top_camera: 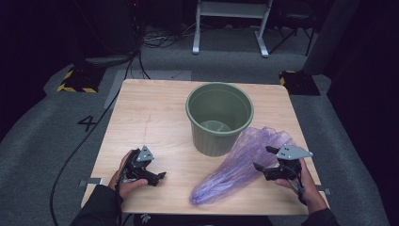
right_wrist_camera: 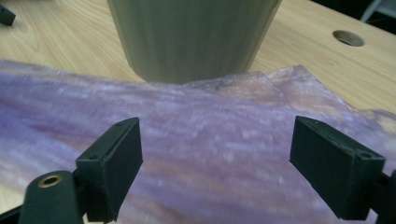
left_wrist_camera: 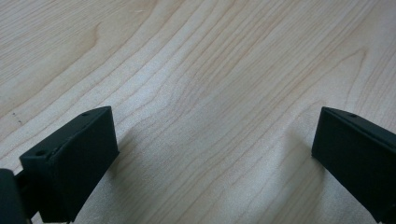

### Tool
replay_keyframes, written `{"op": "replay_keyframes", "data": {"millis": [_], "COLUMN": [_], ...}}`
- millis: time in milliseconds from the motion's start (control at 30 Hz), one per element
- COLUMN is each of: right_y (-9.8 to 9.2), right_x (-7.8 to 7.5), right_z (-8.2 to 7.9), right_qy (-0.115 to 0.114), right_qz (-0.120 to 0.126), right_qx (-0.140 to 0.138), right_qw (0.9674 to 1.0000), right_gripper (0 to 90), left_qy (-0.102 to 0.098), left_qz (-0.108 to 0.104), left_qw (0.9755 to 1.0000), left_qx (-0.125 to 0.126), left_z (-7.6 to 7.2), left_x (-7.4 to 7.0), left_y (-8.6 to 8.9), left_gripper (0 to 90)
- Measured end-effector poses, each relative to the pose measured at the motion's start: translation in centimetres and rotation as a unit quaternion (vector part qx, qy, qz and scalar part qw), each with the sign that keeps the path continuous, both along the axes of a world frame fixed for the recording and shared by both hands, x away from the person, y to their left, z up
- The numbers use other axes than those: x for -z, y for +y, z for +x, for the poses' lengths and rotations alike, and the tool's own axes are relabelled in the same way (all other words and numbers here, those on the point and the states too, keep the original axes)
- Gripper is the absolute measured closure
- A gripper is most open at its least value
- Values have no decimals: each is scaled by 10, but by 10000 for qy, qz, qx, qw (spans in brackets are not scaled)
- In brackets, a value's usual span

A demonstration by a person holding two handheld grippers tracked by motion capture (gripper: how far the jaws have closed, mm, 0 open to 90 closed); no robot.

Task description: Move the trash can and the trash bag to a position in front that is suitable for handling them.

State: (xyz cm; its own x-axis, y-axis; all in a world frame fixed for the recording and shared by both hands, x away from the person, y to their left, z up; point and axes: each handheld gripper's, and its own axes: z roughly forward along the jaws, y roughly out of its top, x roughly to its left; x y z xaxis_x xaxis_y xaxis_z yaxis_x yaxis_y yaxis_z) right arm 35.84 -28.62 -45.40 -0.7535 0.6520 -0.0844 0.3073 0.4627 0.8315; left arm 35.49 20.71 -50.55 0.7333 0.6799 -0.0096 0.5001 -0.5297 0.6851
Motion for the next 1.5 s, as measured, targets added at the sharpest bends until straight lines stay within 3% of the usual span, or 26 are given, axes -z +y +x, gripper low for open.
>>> {"op": "replay_keyframes", "data": {"millis": [33,200,267,500,800,1100,1500], "right_y": [4,13,21,35,46,56,69], "right_x": [-1,-4,-6,-13,-10,-6,-4], "right_z": [10,26,34,49,60,70,74], "right_qy": [36,120,120,155,192,241,194], "right_qz": [-14,82,16,80,113,-13,-104], "right_qx": [8,-60,-98,-263,-366,-462,-584], "right_qw": [10000,9999,9999,9995,9991,9986,9981], "right_gripper": [168,165,165,160,159,161,153], "left_qy": [1,0,-1,0,4,0,5], "left_qz": [-1,-1,0,-1,-16,-10,-5], "left_qw": [10000,10000,10000,10000,10000,10000,10000], "left_qx": [1,0,1,0,7,13,17], "left_z": [0,0,0,0,0,0,0], "left_x": [0,0,0,0,0,0,0], "left_y": [0,0,0,0,0,0,0], "left_gripper": [0,0,0,0,0,0,0]}}
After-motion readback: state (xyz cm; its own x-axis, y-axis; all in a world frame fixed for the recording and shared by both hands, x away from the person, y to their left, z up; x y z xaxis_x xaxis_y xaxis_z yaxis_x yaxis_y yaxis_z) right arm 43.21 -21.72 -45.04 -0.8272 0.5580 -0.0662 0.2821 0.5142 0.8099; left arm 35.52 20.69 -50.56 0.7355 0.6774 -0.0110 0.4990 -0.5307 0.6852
